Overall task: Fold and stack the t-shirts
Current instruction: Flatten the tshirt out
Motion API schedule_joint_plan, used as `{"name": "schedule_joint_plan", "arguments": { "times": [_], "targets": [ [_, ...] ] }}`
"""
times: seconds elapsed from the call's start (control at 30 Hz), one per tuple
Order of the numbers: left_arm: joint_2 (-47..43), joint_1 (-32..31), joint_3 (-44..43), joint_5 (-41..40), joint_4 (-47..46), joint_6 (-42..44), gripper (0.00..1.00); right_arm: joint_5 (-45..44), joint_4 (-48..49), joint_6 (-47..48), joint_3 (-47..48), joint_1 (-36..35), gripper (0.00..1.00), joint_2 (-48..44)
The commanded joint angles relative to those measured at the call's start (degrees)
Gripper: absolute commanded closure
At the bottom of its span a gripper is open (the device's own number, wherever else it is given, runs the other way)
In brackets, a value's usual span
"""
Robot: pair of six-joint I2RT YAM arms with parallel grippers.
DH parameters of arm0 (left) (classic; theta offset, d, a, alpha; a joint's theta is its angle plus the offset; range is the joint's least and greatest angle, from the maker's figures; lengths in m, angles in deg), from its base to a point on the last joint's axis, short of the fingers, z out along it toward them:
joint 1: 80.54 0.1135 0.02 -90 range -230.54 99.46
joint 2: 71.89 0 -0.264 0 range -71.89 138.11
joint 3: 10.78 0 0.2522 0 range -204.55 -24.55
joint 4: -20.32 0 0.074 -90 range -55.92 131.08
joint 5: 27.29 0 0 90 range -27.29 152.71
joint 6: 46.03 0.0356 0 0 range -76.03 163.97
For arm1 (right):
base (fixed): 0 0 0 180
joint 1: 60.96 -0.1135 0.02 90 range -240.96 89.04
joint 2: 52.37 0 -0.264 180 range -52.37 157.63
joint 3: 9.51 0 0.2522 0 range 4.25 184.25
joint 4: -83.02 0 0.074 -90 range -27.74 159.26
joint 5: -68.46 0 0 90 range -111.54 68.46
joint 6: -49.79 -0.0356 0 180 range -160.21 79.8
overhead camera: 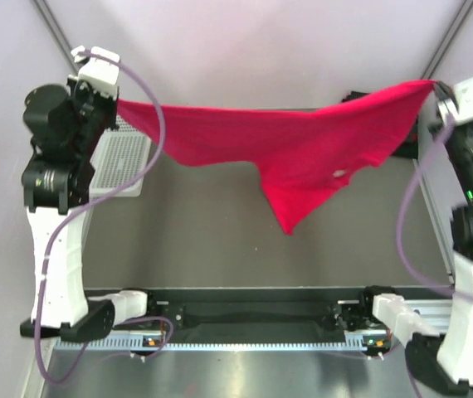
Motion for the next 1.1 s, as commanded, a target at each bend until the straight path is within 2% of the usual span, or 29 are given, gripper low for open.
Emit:
{"name": "schedule_joint_plan", "arguments": {
  "times": [0.0, 0.1, 0.23, 0.43, 0.5, 0.6, 0.67, 0.87, 1.07],
  "targets": [
    [-5.9, 0.3, 3.3, 4.0, -1.9, -0.3, 1.00, 0.3, 0.6, 2.0, 1.4, 0.2, 1.00, -6.4],
    [-10.6, 0.4, 2.5, 4.7, 0.1, -1.8, 1.00, 0.7, -2.4, 2.8, 4.5, 0.2, 1.00, -10.8],
    [-16.9, 0.5, 1.3, 5.6, 1.2, -2.5, 1.00, 0.6, -7.0, 3.2, 13.7, 0.2, 1.00, -13.2],
    [-18.7, 1.5, -3.6, 5.5, 1.5, -2.6, 1.00, -2.3, -9.2, 5.9, 28.2, 0.2, 1.00, -8.8],
    [-17.4, 1.4, -4.6, 4.8, 1.1, -1.6, 1.00, -3.7, -7.9, 7.6, 28.7, 0.2, 1.00, -7.3],
    [-15.1, 1.4, -3.6, 3.0, 1.0, 1.0, 1.00, -4.8, -5.1, 11.1, 24.6, 0.1, 1.00, -6.5],
    [-14.0, 1.4, -1.8, 3.3, 1.4, 3.1, 1.00, -5.3, -2.8, 13.0, 17.8, 0.1, 1.00, -6.8],
    [-10.2, 1.4, 14.0, 3.3, -0.8, 6.8, 1.00, -2.7, 5.2, 11.7, -2.5, 0.1, 1.00, -6.0],
    [-2.1, 1.4, 31.1, 6.1, -8.6, 10.2, 1.00, -1.9, 12.4, 13.1, -18.4, 0.1, 1.00, 1.0]
  ]
}}
